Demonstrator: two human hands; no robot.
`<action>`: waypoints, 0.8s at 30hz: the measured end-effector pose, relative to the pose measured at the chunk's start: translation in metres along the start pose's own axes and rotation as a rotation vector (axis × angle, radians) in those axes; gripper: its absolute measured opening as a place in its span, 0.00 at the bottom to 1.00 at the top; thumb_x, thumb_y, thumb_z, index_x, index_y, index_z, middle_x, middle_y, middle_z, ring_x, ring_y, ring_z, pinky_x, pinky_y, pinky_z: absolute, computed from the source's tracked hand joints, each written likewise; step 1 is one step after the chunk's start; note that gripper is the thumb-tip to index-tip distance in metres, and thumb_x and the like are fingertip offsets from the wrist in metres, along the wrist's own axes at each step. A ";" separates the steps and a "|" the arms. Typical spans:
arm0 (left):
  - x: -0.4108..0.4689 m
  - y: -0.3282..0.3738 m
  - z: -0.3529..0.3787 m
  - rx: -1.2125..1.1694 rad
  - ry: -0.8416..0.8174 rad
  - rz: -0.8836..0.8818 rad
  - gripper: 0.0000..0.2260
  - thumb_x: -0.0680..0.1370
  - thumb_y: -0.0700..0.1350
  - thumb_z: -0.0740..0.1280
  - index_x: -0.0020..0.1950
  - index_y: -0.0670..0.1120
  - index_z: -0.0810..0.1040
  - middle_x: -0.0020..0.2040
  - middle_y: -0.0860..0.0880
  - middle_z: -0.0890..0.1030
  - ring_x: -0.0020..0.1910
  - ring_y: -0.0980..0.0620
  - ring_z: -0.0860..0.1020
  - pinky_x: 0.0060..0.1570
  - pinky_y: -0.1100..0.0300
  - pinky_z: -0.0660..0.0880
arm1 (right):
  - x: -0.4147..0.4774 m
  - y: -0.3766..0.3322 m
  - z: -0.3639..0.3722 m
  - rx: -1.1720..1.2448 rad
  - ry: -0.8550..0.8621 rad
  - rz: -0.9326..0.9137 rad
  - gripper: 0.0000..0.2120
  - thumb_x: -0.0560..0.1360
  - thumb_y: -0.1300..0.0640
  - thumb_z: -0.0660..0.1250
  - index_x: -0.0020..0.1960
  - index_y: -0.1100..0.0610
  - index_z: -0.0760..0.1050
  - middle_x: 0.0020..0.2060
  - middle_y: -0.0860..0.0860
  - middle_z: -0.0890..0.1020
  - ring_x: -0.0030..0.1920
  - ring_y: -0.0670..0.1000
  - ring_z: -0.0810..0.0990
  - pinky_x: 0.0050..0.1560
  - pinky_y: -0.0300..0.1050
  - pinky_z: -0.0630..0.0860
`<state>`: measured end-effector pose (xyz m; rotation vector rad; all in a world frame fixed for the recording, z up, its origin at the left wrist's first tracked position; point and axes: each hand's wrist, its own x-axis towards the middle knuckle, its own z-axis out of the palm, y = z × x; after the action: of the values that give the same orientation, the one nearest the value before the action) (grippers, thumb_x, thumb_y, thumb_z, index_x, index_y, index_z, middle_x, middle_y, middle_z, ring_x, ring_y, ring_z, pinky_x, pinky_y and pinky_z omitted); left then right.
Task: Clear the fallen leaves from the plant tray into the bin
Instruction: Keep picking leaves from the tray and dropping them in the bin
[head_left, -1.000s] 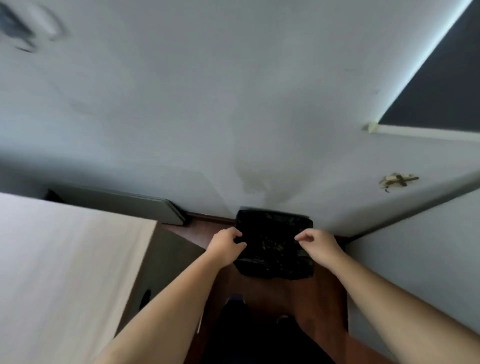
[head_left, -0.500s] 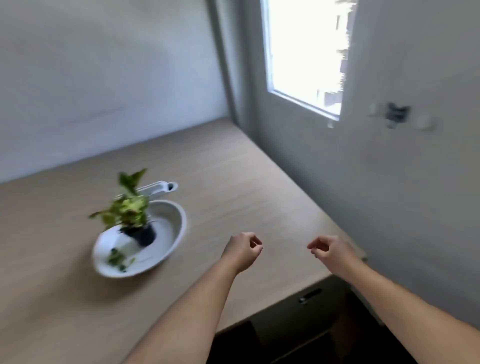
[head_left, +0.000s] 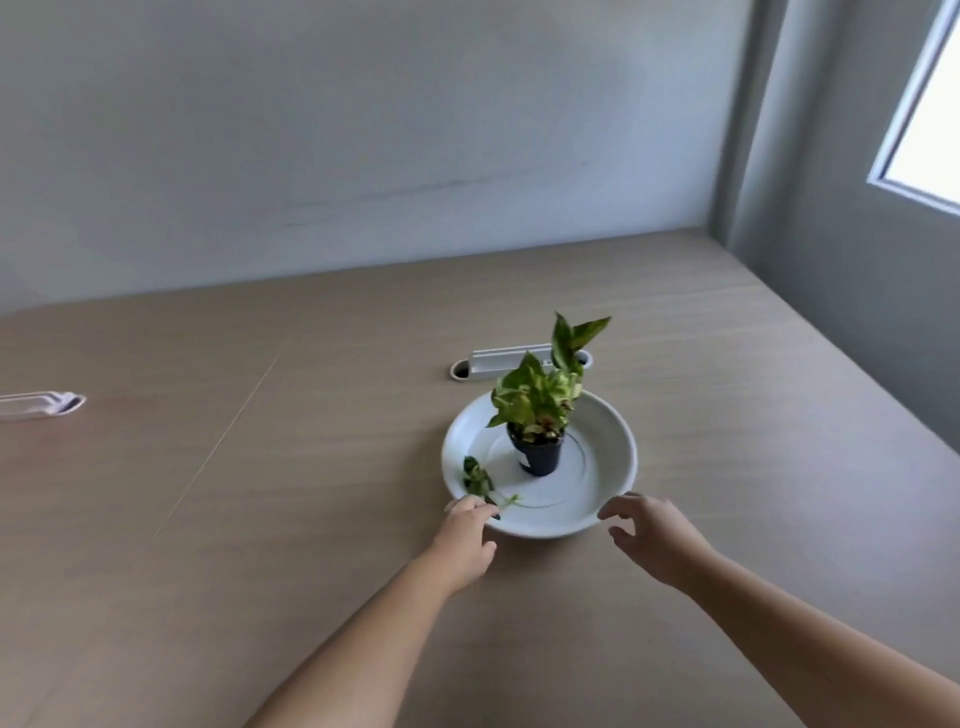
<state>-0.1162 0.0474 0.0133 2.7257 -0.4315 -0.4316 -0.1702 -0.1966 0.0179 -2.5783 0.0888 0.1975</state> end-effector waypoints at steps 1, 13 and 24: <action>0.006 -0.011 -0.002 0.022 -0.011 0.012 0.23 0.76 0.43 0.63 0.72 0.44 0.66 0.72 0.45 0.65 0.72 0.48 0.60 0.70 0.63 0.54 | 0.006 -0.007 0.007 -0.045 -0.008 -0.028 0.14 0.72 0.56 0.64 0.58 0.49 0.77 0.58 0.46 0.80 0.56 0.50 0.78 0.56 0.42 0.73; 0.061 -0.049 0.013 0.359 -0.026 0.268 0.12 0.74 0.50 0.63 0.54 0.50 0.80 0.53 0.50 0.81 0.56 0.48 0.75 0.63 0.57 0.61 | 0.052 -0.002 0.032 -0.253 -0.231 -0.090 0.14 0.72 0.58 0.66 0.57 0.48 0.78 0.54 0.46 0.82 0.57 0.51 0.77 0.56 0.45 0.74; 0.084 -0.061 -0.006 0.255 -0.126 0.272 0.14 0.69 0.51 0.72 0.53 0.51 0.81 0.53 0.50 0.80 0.55 0.49 0.75 0.61 0.56 0.68 | 0.055 -0.014 0.026 -0.259 -0.312 -0.157 0.17 0.70 0.52 0.69 0.59 0.48 0.75 0.56 0.47 0.80 0.57 0.50 0.77 0.56 0.46 0.75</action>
<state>-0.0232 0.0742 -0.0246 2.8301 -0.9362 -0.5045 -0.1174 -0.1723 -0.0053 -2.7574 -0.2698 0.5817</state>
